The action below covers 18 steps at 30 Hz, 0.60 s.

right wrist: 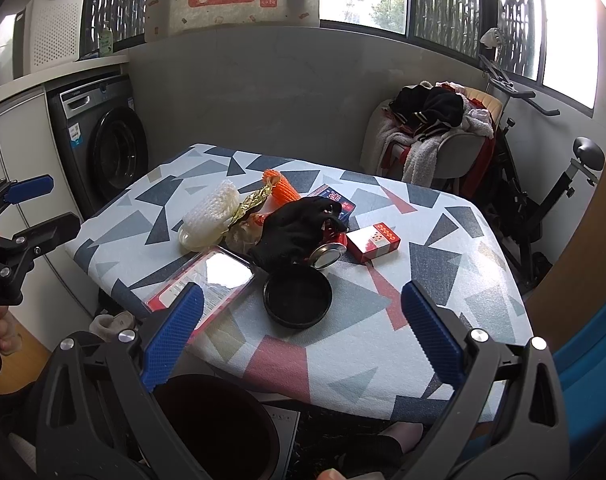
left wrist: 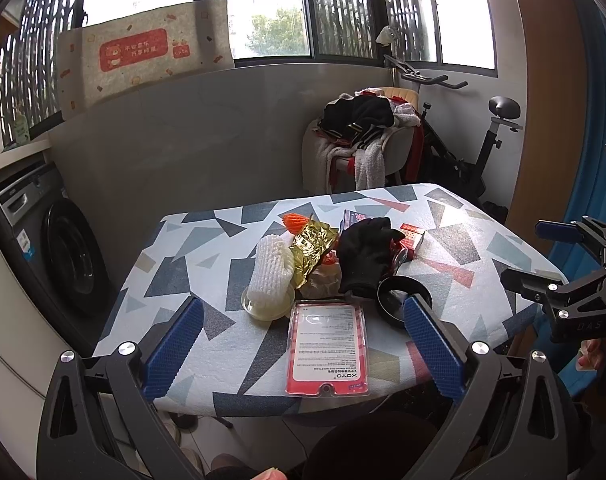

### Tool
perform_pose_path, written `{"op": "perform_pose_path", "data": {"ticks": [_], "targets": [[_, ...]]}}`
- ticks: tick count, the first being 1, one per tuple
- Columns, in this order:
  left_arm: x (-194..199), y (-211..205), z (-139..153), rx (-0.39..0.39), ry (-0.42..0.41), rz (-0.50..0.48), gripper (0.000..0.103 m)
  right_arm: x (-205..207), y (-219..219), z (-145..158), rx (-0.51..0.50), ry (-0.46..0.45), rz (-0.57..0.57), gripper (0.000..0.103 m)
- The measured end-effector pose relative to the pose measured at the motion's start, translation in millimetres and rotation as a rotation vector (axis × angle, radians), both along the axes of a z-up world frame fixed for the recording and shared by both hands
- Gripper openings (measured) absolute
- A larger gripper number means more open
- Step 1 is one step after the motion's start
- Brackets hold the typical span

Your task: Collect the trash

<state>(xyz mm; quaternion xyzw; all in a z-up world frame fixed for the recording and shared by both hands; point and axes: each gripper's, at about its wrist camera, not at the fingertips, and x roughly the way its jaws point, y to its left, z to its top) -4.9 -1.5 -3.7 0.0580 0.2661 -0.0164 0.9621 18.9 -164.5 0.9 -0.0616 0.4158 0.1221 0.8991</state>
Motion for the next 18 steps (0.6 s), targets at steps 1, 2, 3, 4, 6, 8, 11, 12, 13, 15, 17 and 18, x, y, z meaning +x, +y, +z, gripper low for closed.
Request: {"op": "perform_pose_path", "data": {"ticks": [1, 2, 3, 4, 6, 8, 11, 12, 13, 15, 17, 18], "targets": [[-0.3, 0.2, -0.3, 0.0, 0.0, 0.0, 0.098, 0.1, 0.1, 0.2, -0.001, 0.0, 0.0, 0.097], [0.0, 0.0, 0.1, 0.0, 0.0, 0.001, 0.098, 0.3, 0.0, 0.3, -0.001, 0.0, 0.0, 0.097], [0.0, 0.0, 0.1, 0.0, 0.001, 0.001, 0.098, 0.4, -0.2, 0.4, -0.001, 0.0, 0.001, 0.097], [-0.4, 0.3, -0.2, 0.0, 0.001, 0.001, 0.098, 0.7, 0.2, 0.7, -0.001, 0.0, 0.0, 0.097], [-0.4, 0.2, -0.2, 0.0, 0.0, 0.0, 0.098, 0.8, -0.7, 0.6, 0.0, 0.002, 0.0, 0.097], [0.1, 0.0, 0.2, 0.0, 0.001, 0.0, 0.098, 1.3, 0.5, 1.4, -0.002, 0.001, 0.0, 0.097], [-0.2, 0.2, -0.1, 0.0, 0.003, 0.001, 0.098, -4.9, 0.3, -7.0, -0.002, 0.002, -0.001, 0.097], [-1.5, 0.3, -2.9, 0.0, 0.003, 0.001, 0.098, -5.8, -0.6, -8.4, -0.003, 0.004, -0.001, 0.097], [-2.2, 0.3, -4.0, 0.0, 0.004, 0.001, 0.098, -6.8, -0.1, -10.3, -0.004, 0.006, 0.0, 0.097], [-3.6, -0.3, -6.8, 0.0, 0.006, 0.003, 0.098, -7.5, 0.1, -11.5, -0.007, 0.008, 0.0, 0.097], [-4.8, -0.3, -8.8, 0.004, 0.004, 0.013, 0.098, -8.8, -0.7, -12.6, -0.008, 0.01, 0.0, 0.097], [-4.1, -0.3, -9.6, 0.002, 0.005, 0.017, 0.098, -8.4, 0.1, -12.3, -0.009, 0.011, 0.0, 0.097]]}}
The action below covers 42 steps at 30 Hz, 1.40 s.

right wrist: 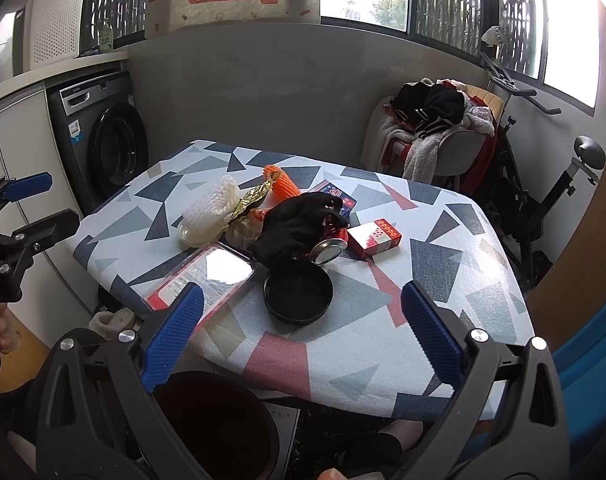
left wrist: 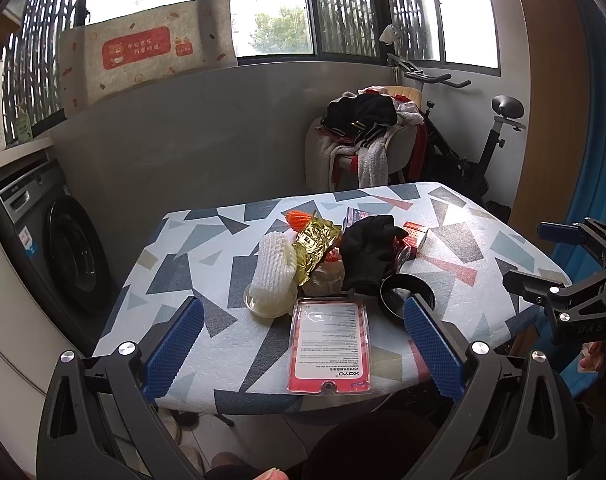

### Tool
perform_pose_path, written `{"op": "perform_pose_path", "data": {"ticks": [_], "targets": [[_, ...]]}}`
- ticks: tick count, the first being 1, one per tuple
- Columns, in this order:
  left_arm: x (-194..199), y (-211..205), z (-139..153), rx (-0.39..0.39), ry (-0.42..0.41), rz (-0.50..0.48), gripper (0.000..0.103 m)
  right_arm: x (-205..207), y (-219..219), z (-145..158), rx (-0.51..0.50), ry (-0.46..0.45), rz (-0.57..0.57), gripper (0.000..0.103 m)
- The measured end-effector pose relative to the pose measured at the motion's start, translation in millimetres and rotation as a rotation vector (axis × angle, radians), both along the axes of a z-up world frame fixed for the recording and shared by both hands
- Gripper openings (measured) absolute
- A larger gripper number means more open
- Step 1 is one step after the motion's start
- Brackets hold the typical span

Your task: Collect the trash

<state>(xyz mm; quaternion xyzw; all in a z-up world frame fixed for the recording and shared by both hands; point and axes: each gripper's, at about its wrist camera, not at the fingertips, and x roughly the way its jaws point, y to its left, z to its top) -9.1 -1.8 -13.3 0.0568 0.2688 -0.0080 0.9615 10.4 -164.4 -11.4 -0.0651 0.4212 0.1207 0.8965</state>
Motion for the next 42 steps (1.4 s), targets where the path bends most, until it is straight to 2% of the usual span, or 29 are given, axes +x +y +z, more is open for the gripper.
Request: {"op": "perform_pose_path", "data": {"ticks": [4, 6, 8, 11, 16, 19, 26, 31, 36, 40, 42], "targets": [[1.4, 4.2, -6.4, -0.017, -0.017, -0.014, 0.098, -0.6, 2.3, -3.2, -0.022, 0.005, 0.009, 0.097], [6.4, 4.2, -12.9, 0.048, -0.012, 0.001, 0.098, 0.0, 4.5, -7.6, -0.043, 0.006, 0.01, 0.097], [13.7, 6.7, -24.2, 0.099, 0.031, 0.016, 0.098, 0.8, 4.3, -15.3, -0.051, 0.016, 0.015, 0.097], [20.1, 16.9, -36.9, 0.055, 0.071, -0.015, 0.098, 3.3, 0.8, -32.8, -0.056, 0.057, 0.012, 0.097], [29.3, 18.8, -53.8, 0.093, 0.057, -0.013, 0.098, 14.6, -8.6, -67.4, -0.002, 0.136, -0.008, 0.097], [38.3, 26.2, -61.7, 0.065, 0.058, 0.003, 0.098, 25.2, -9.0, -95.0, 0.012, 0.175, -0.011, 0.097], [62.3, 49.8, -85.6, 0.007, 0.133, 0.046, 0.098, 51.9, 1.1, -159.7, 0.043, 0.284, -0.006, 0.097], [73.9, 56.1, -94.5, -0.012, 0.15, 0.029, 0.098, 79.7, 20.5, -175.3, 0.011, 0.266, 0.02, 0.097], [79.4, 63.8, -102.3, -0.039, 0.156, 0.033, 0.098, 105.3, 28.3, -190.6, -0.024, 0.28, -0.015, 0.097], [82.8, 74.0, -107.9, -0.092, 0.167, 0.045, 0.098, 123.2, 19.5, -194.7, 0.031, 0.279, -0.084, 0.097], [85.7, 77.1, -111.4, -0.122, 0.185, 0.04, 0.098, 129.9, 16.4, -202.8, 0.055, 0.327, -0.096, 0.098]]}}
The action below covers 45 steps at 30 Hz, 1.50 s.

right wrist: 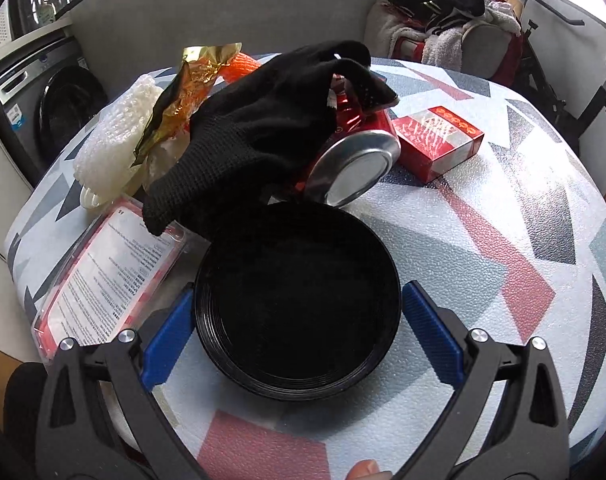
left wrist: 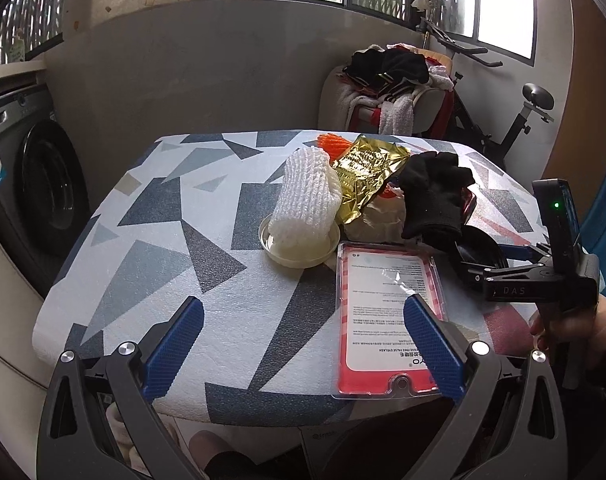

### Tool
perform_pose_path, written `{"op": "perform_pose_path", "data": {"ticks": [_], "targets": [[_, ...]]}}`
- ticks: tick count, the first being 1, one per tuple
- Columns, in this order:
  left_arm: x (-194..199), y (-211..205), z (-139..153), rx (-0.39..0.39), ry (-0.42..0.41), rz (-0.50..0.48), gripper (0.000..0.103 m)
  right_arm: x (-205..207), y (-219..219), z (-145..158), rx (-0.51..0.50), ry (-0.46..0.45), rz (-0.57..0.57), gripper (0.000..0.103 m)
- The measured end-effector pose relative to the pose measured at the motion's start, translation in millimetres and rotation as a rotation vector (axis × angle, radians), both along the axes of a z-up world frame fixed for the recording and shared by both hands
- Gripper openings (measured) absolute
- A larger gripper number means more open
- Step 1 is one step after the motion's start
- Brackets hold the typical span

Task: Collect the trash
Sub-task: 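Grasp the black round bowl with the right tool while the left tool grasps the pink phone-case package, then carry the pink package into the brown bin with the left tool while the right tool holds the bowl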

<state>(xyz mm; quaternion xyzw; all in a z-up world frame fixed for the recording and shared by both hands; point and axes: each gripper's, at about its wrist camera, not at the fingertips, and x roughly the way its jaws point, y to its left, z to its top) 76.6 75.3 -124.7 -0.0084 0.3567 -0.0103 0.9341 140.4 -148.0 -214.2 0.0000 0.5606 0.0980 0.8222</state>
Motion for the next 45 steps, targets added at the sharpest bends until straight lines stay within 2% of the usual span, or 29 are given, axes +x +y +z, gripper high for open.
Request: {"op": "perform_pose_path", "data": {"ticks": [4, 6, 9, 12, 15, 19, 23, 24, 29, 33, 36, 39, 43, 45], "targets": [[-0.1, 5.1, -4.6, -0.067, 0.005, 0.001, 0.095, 0.6, 1.8, -0.9, -0.046, -0.015, 0.004, 0.093], [0.4, 8.3, -7.0, -0.113, 0.019, 0.017, 0.076, -2.0, -3.2, 0.4, -0.026, -0.016, -0.013, 0.093], [4.9, 15.3, -15.1, -0.173, 0.066, 0.044, 0.059, -13.3, -10.4, 7.6, 0.02, -0.04, -0.017, 0.093], [6.0, 19.2, -22.3, -0.231, 0.095, 0.044, 0.046, -31.4, -13.1, 17.8, 0.026, -0.081, -0.002, 0.093], [8.5, 19.0, -28.6, -0.281, 0.112, 0.027, 0.045, -48.4, -18.1, 24.7, 0.023, -0.114, -0.001, 0.093], [21.8, 8.4, -37.5, -0.243, 0.137, -0.014, 0.044, -63.1, -27.4, 26.8, 0.036, -0.129, -0.009, 0.093], [45.7, 1.1, -41.5, -0.217, 0.168, -0.027, 0.029, -71.4, -31.7, 27.6, 0.035, -0.133, -0.014, 0.093], [52.3, -1.1, -42.1, -0.217, 0.173, -0.034, 0.028, -72.3, -32.9, 27.9, 0.037, -0.135, -0.017, 0.093], [85.1, -12.7, -51.2, -0.195, 0.22, -0.068, 0.027, -74.1, -36.1, 28.2, 0.047, -0.14, -0.023, 0.093], [106.7, -15.8, -65.3, -0.174, 0.296, -0.047, 0.028, -78.3, -34.3, 27.6, 0.05, -0.138, -0.01, 0.093], [109.2, -14.5, -71.1, -0.229, 0.283, -0.064, 0.028, -82.1, -32.8, 27.2, 0.054, -0.133, -0.004, 0.093], [108.6, -4.4, -77.3, -0.334, 0.279, -0.039, 0.029, -86.7, -31.4, 27.8, 0.054, -0.129, 0.002, 0.093], [107.8, -8.8, -76.4, -0.302, 0.27, -0.066, 0.028, -93.9, -32.2, 29.7, 0.053, -0.128, 0.004, 0.093], [105.4, -9.6, -74.4, -0.305, 0.271, -0.071, 0.016, -98.9, -32.8, 30.8, 0.052, -0.124, 0.001, 0.093]]}}
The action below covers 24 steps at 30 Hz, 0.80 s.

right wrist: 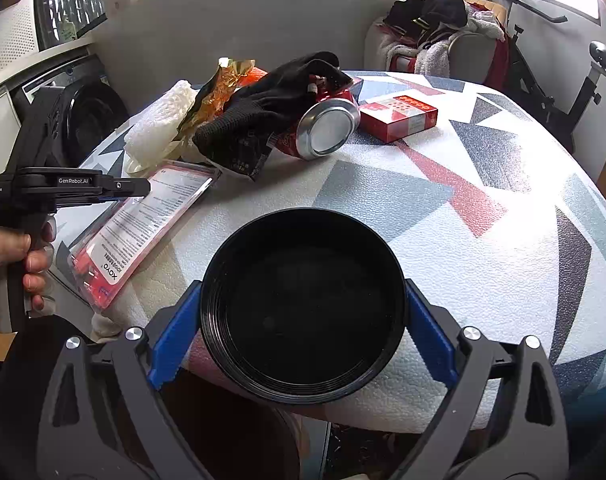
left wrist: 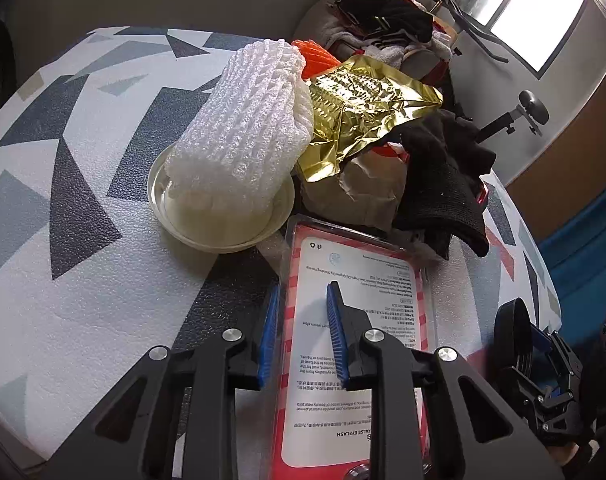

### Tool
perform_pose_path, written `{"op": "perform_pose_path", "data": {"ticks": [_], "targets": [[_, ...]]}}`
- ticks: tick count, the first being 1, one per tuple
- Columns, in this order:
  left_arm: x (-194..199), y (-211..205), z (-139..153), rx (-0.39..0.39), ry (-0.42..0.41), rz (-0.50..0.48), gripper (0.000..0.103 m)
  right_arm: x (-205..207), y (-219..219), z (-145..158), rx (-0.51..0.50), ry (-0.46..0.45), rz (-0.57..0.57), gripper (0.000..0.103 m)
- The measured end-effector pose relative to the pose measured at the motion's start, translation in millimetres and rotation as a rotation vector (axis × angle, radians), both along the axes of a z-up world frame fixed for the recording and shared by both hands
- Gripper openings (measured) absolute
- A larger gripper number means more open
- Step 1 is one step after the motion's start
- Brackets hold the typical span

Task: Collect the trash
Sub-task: 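Carry the pink package into the brown bin with the left tool while the right tool holds the bowl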

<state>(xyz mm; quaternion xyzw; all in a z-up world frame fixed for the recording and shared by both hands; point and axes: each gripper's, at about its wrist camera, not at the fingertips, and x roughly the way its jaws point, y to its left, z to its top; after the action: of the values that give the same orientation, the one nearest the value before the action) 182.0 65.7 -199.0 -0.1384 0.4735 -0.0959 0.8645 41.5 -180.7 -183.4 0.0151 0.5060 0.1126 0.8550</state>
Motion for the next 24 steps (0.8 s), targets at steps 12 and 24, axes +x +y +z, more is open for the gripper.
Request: {"op": "perform_pose_path", "data": {"ticks": [12, 24], "targets": [[-75.9, -18.5, 48.1, 0.071, -0.166, -0.115, 0.004, -26.6, 3.0, 23.8, -0.001, -0.031, -0.002, 0.093], [-156.9, -62.8, 72.2, 0.176, -0.269, -0.308, 0.004, -59.0, -1.8, 46.8, 0.009, -0.074, -0.021, 0.093]]}}
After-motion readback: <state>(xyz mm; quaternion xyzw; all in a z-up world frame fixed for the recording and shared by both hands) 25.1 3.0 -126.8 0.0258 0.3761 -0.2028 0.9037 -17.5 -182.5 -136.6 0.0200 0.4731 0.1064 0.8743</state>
